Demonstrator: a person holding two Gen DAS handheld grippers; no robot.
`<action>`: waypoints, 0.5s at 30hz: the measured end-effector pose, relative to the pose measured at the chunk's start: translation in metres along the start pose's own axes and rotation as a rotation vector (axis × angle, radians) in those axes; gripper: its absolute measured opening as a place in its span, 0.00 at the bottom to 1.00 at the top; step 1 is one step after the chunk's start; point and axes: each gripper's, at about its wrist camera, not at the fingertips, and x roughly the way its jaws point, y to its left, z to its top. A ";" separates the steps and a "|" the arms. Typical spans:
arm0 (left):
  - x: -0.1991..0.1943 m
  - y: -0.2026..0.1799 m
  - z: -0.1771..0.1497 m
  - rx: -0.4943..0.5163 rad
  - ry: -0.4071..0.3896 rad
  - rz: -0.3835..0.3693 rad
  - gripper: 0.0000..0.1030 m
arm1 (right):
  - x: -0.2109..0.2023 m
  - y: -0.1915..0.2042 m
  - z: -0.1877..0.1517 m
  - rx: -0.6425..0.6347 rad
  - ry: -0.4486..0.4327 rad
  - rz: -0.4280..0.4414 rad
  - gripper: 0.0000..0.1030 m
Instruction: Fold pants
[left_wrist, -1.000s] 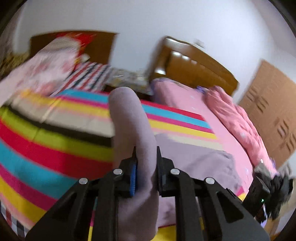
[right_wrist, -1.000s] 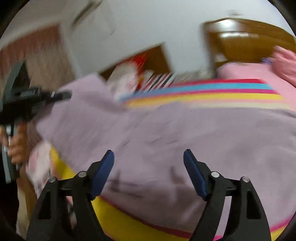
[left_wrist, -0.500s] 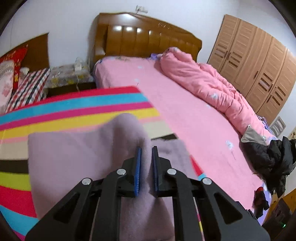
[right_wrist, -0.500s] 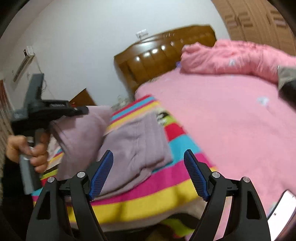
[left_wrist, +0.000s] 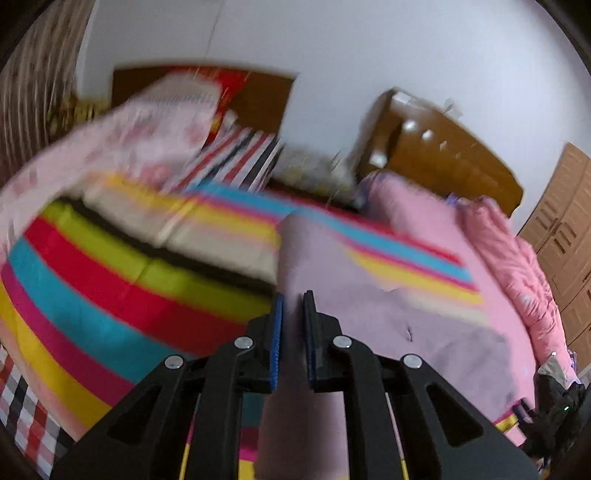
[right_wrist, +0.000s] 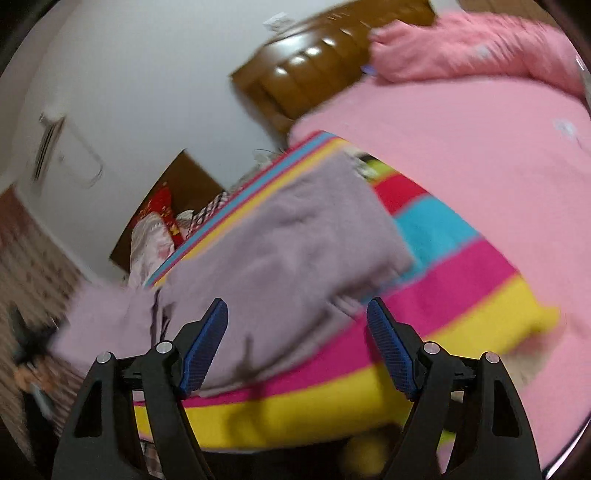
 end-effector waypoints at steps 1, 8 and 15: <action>0.021 0.028 -0.005 -0.028 0.048 0.049 0.03 | 0.004 -0.003 0.002 0.008 0.007 -0.004 0.75; 0.060 0.083 -0.042 -0.062 0.132 0.227 0.08 | 0.023 0.014 0.015 0.010 0.051 -0.075 0.74; 0.017 -0.058 -0.041 0.222 0.002 -0.059 0.66 | 0.042 0.025 0.025 0.011 0.097 -0.175 0.77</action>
